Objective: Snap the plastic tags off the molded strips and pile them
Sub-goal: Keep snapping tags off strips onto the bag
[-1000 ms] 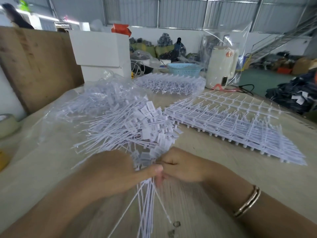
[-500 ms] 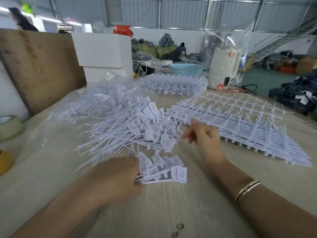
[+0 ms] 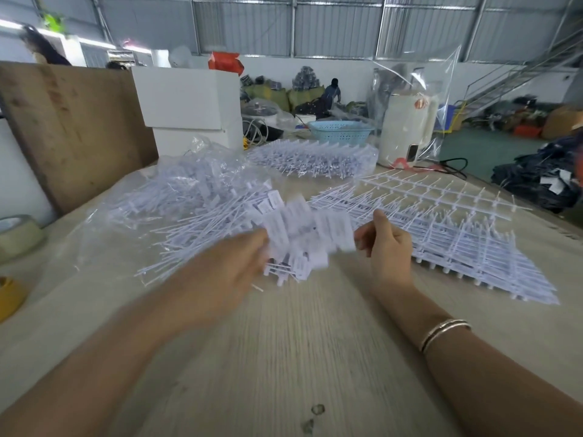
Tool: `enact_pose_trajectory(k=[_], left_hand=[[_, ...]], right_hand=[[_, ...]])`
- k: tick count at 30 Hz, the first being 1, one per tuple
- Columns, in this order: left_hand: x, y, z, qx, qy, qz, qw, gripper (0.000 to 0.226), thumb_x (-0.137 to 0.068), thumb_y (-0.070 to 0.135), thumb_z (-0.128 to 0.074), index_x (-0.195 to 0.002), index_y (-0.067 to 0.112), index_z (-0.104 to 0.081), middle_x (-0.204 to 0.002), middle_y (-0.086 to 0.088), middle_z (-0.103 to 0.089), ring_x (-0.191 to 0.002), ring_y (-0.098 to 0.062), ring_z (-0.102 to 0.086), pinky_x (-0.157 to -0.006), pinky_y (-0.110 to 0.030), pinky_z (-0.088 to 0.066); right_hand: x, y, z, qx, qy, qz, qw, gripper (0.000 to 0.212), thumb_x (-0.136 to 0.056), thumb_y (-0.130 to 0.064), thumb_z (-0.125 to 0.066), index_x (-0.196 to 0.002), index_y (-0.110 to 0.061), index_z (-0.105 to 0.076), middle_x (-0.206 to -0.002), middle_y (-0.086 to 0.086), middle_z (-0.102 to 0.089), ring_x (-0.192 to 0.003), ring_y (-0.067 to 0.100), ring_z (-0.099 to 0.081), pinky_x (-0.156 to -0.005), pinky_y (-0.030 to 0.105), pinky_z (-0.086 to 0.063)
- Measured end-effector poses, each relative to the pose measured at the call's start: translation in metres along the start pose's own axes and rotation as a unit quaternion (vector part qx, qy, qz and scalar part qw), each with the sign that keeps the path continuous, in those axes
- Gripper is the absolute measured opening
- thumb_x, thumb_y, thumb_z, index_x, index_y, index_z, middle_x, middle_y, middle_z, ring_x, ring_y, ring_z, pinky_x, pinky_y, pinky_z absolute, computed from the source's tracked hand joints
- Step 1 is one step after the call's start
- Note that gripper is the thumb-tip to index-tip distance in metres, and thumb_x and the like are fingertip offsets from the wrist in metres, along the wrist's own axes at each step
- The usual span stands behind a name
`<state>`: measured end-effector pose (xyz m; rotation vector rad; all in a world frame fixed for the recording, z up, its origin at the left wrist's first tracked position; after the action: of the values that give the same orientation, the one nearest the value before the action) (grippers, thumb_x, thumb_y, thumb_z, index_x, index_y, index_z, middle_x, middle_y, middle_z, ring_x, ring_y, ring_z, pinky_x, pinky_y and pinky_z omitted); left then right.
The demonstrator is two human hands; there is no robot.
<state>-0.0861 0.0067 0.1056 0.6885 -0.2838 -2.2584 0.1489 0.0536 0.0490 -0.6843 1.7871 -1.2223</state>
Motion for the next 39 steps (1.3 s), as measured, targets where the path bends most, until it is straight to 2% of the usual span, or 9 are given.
enact_pose_trajectory(k=[3, 5, 11, 17, 23, 29, 33, 35, 39], left_hand=[[-0.025, -0.01, 0.05, -0.089, 0.196, -0.027, 0.976, 0.021, -0.096, 0.012, -0.045, -0.076, 0.014, -0.042, -0.066, 0.001, -0.044, -0.059, -0.015, -0.044, -0.053, -0.032, -0.035], [-0.045, -0.027, 0.063, -0.159, 0.23, -0.011, 0.96, 0.015, -0.095, 0.007, -0.047, -0.081, 0.006, -0.052, -0.07, -0.002, -0.041, -0.06, -0.021, -0.04, -0.055, -0.033, -0.031], [-0.072, -0.097, 0.004, -0.283, 0.008, 0.217, 0.934, 0.033, -0.096, 0.019, -0.04, -0.126, 0.014, -0.052, -0.12, -0.01, -0.046, -0.109, -0.03, -0.046, -0.092, -0.043, -0.04], [-0.071, -0.087, 0.011, -0.319, 0.077, 0.23, 0.916, 0.049, -0.092, 0.023, -0.038, -0.14, 0.017, -0.037, -0.137, -0.006, -0.038, -0.125, -0.029, -0.033, -0.101, -0.046, -0.027], [-0.057, 0.001, 0.002, -0.217, 0.21, 0.042, 0.952, 0.048, -0.087, 0.018, -0.038, -0.135, 0.014, -0.045, -0.128, -0.009, -0.05, -0.116, -0.03, -0.043, -0.093, -0.045, -0.034], [-0.036, 0.067, -0.084, -0.086, 0.111, -0.027, 0.99, 0.061, -0.084, 0.023, -0.043, -0.143, 0.012, -0.031, -0.138, -0.005, -0.041, -0.124, -0.021, -0.041, -0.101, -0.038, -0.035], [-0.024, 0.072, -0.113, -0.106, 0.036, -0.068, 0.991, 0.053, -0.085, 0.027, -0.038, -0.137, 0.017, -0.039, -0.133, 0.0, -0.044, -0.122, -0.02, -0.04, -0.1, -0.036, -0.038], [-0.023, 0.067, -0.124, -0.129, -0.013, -0.076, 0.989, 0.047, -0.087, 0.029, -0.037, -0.132, 0.019, -0.048, -0.131, 0.004, -0.045, -0.123, -0.018, -0.036, -0.101, -0.036, -0.035], [-0.025, 0.064, -0.135, -0.116, -0.03, -0.092, 0.989, 0.037, -0.094, 0.029, -0.037, -0.128, 0.025, -0.049, -0.128, 0.011, -0.044, -0.124, -0.01, -0.029, -0.103, -0.029, -0.029]], right_hand=[[0.0, -0.001, -0.002, 0.011, -0.005, 0.021, 1.0, 0.059, -0.1, -0.032, -0.04, -0.047, -0.016, -0.06, -0.052, 0.005, -0.056, -0.045, 0.004, -0.045, -0.052, 0.015, -0.038], [0.0, -0.001, -0.005, 0.025, -0.017, 0.028, 0.999, 0.058, -0.1, -0.031, -0.04, -0.048, -0.013, -0.06, -0.049, 0.004, -0.055, -0.044, 0.005, -0.045, -0.051, 0.013, -0.038], [0.001, 0.001, -0.009, 0.025, -0.037, 0.023, 0.999, 0.061, -0.099, -0.031, -0.041, -0.042, -0.02, -0.061, -0.043, -0.002, -0.05, -0.042, 0.004, -0.044, -0.048, 0.011, -0.036], [0.002, -0.001, -0.01, 0.024, -0.042, 0.024, 0.999, 0.058, -0.099, -0.032, -0.041, -0.047, -0.017, -0.062, -0.047, 0.002, -0.052, -0.044, 0.006, -0.043, -0.048, 0.013, -0.035], [0.01, -0.01, -0.014, 0.066, -0.064, 0.061, 0.994, 0.055, -0.1, -0.028, -0.041, -0.052, -0.009, -0.063, -0.047, 0.0, -0.049, -0.043, 0.003, -0.043, -0.051, 0.011, -0.036], [0.017, -0.034, -0.007, 0.085, -0.025, 0.128, 0.988, 0.054, -0.099, -0.024, -0.044, -0.048, -0.009, -0.056, -0.045, -0.006, -0.054, -0.047, 0.009, -0.049, -0.052, 0.028, -0.041], [-0.009, -0.044, 0.014, 0.1, 0.017, 0.082, 0.991, 0.049, -0.098, -0.03, -0.043, -0.056, -0.015, -0.064, -0.053, 0.002, -0.057, -0.047, 0.007, -0.048, -0.047, 0.016, -0.037], [-0.026, -0.041, 0.01, 0.267, -0.051, 0.076, 0.959, 0.033, -0.095, -0.028, -0.047, -0.071, -0.018, -0.067, -0.069, 0.004, -0.062, -0.064, 0.013, -0.056, -0.055, 0.02, -0.041], [-0.054, -0.025, 0.008, 0.621, -0.151, 0.123, 0.759, 0.031, -0.091, -0.023, -0.048, -0.119, -0.018, -0.059, -0.121, 0.006, -0.055, -0.115, 0.026, -0.049, -0.098, 0.04, -0.039]])
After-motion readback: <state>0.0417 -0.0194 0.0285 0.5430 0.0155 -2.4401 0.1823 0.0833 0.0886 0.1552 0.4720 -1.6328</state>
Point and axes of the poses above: each hand's wrist, its own x-axis away from the middle knuckle, its own z-axis out of the back of the hand, y = z × x, the point moved 7 cm from there along -x, towards the middle knuckle
